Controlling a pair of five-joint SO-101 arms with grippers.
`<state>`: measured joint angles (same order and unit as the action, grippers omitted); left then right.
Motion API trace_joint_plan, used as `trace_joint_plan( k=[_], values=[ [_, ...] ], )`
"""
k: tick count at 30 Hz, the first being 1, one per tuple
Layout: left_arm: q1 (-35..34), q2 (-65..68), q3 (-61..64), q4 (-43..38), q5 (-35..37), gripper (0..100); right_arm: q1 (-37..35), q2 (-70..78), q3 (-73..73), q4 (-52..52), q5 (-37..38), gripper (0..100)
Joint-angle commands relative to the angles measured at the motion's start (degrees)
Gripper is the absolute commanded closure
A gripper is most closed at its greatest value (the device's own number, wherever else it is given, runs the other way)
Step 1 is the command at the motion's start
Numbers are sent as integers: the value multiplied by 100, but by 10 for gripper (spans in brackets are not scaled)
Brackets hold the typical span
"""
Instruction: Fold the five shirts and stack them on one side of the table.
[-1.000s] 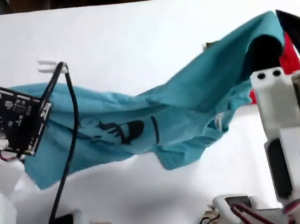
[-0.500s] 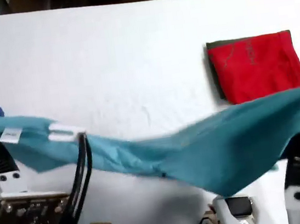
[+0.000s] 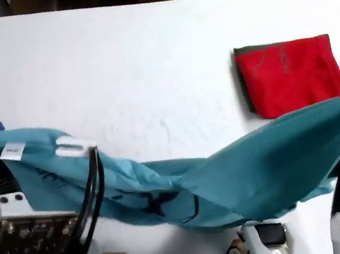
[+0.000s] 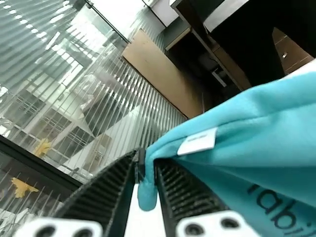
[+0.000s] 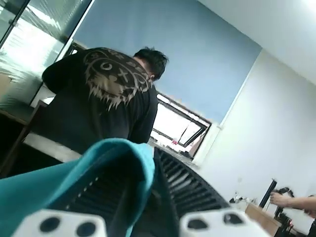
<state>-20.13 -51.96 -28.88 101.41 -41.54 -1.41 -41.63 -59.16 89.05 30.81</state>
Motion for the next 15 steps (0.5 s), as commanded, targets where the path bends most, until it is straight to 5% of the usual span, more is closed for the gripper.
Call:
trace_joint_plan(
  k=[1, 9, 15],
  values=[
    [-18, 35, 716, 44, 35, 975, 48, 312, 695, -110, 0, 979],
    [123, 44, 3688, -1371, 53, 975, 22, 1086, 2945, -892, -9, 979],
    [580, 387, 4462, -2514, 62, 975, -189, 1877, 4097, -1938, -9, 979]
  ],
)
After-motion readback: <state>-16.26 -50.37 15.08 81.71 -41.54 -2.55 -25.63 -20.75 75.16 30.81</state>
